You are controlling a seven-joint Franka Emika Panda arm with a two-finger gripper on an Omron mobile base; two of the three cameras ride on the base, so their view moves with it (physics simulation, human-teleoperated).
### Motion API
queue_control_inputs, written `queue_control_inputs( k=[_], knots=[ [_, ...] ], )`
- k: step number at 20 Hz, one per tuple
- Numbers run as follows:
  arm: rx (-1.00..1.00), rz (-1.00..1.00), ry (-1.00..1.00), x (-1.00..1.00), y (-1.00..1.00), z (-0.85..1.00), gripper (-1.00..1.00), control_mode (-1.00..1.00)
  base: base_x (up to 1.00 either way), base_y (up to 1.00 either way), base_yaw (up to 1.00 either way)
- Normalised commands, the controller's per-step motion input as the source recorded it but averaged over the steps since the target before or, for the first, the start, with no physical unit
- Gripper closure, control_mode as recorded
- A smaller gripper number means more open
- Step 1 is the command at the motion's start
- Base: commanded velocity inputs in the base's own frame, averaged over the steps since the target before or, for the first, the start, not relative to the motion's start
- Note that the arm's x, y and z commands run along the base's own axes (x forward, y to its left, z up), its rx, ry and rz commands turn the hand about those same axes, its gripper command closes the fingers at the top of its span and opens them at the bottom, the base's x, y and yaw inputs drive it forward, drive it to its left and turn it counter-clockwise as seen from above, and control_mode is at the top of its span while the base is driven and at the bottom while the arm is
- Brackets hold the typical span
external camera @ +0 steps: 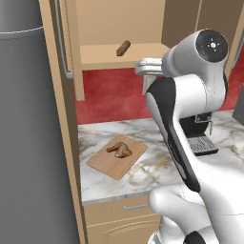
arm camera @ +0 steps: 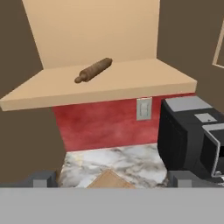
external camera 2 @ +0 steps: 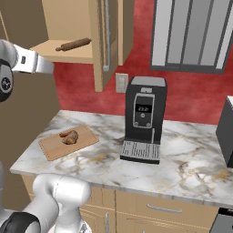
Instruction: Open the cabinet, retrieve the rolling pin, and place it next to the meat on the cutting board to prepare for tenderizing.
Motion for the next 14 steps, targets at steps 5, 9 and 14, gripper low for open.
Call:
queue_control_inputs(
  k=[5, 9, 14],
  knots=[
    [-0.02, -0.03, 0.03, 0.21, -0.16, -0.02, -1.0, -1.0, 0.0, 0.0, 0.0],
    [0.0, -0.03, 0.07, 0.36, -0.03, 0.0, -1.0, -1.0, 0.0, 0.0, 0.0],
    [0.0, -0.03, 0.07, 0.42, 0.0, 0.0, -1.0, -1.0, 0.0, 0.0, 0.0]
  ],
)
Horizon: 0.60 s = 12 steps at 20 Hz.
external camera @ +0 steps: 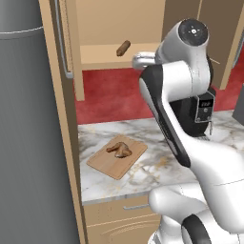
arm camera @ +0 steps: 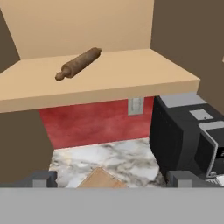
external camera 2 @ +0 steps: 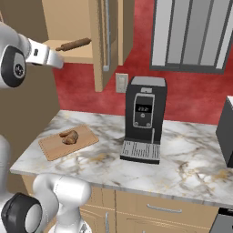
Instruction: Open the cabinet, retrieve the rolling pin, and place it next to the meat on the cutting board to prepare for tenderizing.
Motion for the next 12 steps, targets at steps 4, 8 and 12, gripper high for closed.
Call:
queue_control_inputs(
  k=[4, 8, 12],
  knots=[
    [0.0, -0.05, 0.03, 0.37, 0.02, 0.0, -1.0, -1.0, 0.0, 0.0, 0.0],
    [0.0, -0.03, 0.0, 0.26, 0.06, 0.0, -1.0, -1.0, 0.0, 0.0, 0.0],
    [0.0, 0.0, 0.0, 0.2, 0.11, 0.0, -1.0, -1.0, 0.0, 0.0, 0.0]
  ],
)
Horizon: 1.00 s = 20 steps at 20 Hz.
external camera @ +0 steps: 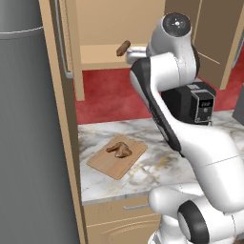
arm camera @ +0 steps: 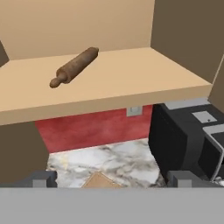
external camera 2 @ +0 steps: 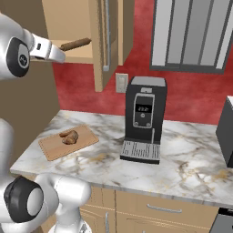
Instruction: Open the cabinet, retrieve the rolling pin, and place it next to the meat on the cutting board to prepare for tenderizing.
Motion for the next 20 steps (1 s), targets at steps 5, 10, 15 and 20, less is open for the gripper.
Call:
queue_control_inputs(
  k=[5, 10, 15, 20],
  knots=[
    [0.0, 0.0, 0.0, 0.25, 0.12, 0.0, -1.0, -1.0, 0.0, 0.0, 0.0],
    [0.0, 0.0, 0.0, 0.34, 0.11, 0.0, -1.0, -1.0, 0.0, 0.0, 0.0],
    [0.0, 0.0, 0.0, 0.39, 0.15, 0.0, -1.0, -1.0, 0.0, 0.0, 0.0],
    [0.0, 0.0, 0.0, 0.36, 0.16, 0.0, -1.0, -1.0, 0.0, 0.0, 0.0]
  ],
)
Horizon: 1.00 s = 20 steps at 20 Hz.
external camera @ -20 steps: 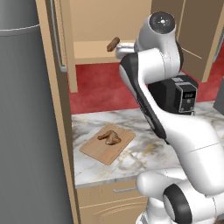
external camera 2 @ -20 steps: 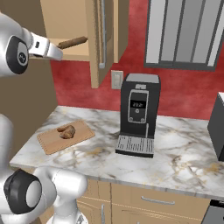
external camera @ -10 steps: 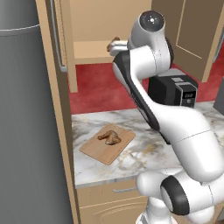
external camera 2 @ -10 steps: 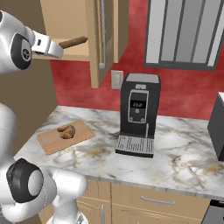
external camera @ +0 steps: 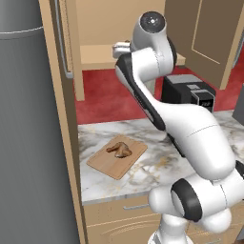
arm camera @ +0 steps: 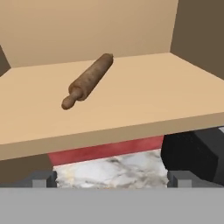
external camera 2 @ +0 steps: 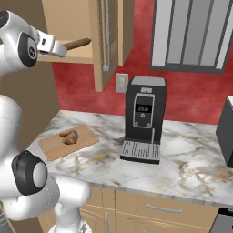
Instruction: Open the cabinet, retrieve the rolling pin, and place it next to the meat on the cutting board to prepare for tenderizing.
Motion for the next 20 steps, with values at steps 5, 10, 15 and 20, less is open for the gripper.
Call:
queue_control_inputs(
  k=[5, 10, 15, 20],
  knots=[
    [0.0, -0.01, 0.0, 0.41, 0.14, 0.0, -1.0, -1.0, 0.0, 0.0, 0.0],
    [-0.01, -0.03, 0.0, 0.48, 0.07, 0.0, -1.0, -1.0, 0.0, 0.0, 0.0],
    [-0.02, -0.04, 0.0, 0.5, 0.1, 0.0, -1.0, -1.0, 0.0, 0.0, 0.0],
    [-0.02, -0.05, 0.0, 0.45, 0.09, 0.0, -1.0, -1.0, 0.0, 0.0, 0.0]
  ],
)
